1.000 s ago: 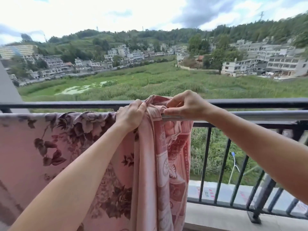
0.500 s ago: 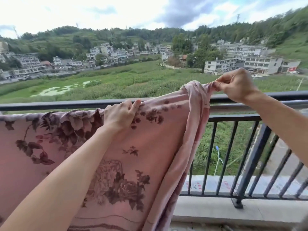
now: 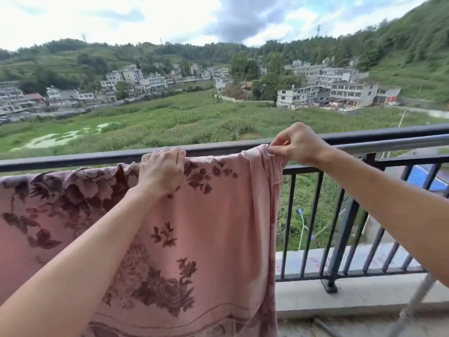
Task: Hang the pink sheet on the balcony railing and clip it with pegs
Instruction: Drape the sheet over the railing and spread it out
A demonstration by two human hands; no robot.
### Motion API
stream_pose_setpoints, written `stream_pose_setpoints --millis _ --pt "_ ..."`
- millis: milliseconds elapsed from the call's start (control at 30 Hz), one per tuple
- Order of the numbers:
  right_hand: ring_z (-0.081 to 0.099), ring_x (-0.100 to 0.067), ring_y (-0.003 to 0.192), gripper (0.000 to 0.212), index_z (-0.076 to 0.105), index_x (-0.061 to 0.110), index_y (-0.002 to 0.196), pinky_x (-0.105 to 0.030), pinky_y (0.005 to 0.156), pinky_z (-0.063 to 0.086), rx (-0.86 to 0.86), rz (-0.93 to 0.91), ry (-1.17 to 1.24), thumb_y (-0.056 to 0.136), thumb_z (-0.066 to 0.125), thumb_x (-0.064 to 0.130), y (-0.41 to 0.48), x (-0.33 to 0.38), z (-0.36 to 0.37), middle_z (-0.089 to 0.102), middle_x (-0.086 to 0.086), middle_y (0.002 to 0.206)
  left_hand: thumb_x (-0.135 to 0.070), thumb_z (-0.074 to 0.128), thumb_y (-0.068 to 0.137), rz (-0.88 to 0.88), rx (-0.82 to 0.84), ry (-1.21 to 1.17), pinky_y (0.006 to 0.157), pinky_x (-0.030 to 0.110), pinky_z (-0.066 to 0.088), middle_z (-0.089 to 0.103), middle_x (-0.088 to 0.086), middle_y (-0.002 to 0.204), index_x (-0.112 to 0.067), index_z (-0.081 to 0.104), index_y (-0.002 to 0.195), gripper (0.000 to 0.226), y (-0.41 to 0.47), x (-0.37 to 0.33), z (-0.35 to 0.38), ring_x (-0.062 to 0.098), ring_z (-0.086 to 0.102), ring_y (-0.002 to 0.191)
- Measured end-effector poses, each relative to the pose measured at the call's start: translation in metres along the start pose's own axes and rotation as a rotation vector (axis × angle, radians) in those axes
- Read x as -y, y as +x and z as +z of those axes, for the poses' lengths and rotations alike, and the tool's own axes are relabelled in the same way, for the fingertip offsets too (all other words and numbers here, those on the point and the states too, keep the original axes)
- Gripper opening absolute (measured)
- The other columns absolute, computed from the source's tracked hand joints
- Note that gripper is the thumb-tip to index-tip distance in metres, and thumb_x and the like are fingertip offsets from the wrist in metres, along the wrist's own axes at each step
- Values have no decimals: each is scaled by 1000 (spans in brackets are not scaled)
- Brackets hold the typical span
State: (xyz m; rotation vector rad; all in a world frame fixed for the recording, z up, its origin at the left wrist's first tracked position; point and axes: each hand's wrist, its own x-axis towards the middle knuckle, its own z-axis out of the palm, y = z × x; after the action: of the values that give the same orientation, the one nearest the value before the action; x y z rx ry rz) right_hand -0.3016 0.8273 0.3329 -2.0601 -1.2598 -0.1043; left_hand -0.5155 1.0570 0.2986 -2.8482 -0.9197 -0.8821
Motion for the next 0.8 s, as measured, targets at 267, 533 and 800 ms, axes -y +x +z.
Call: stream_pose_setpoints --millis 267,533,800 --pt "62 -13 61 17 74 12 84 -27 60 49 -219 -134 -235 89 69 28 -16 -37 -31 68 4 71 -58 18 99 104 15 51 73 38 31 66 6 111 -22 58 105 54 12 -40 10 31 59 103" --pt "46 -19 50 24 67 7 86 -28 51 37 -336 29 -311 92 64 31 -29 -99 -89 53 4 56 -59 17 98 115 -73 100 70 39 35 67 7 107 -18 59 99 58 16 -39 14 34 62 94" --pt "62 -20 90 21 62 13 116 -38 80 56 -94 191 44 97 56 19 -16 -87 -74 64 -6 101 -34 38 100 131 -164 -40 86 44 38 62 11 107 -13 59 105 30 20 -63 21 32 55 98"
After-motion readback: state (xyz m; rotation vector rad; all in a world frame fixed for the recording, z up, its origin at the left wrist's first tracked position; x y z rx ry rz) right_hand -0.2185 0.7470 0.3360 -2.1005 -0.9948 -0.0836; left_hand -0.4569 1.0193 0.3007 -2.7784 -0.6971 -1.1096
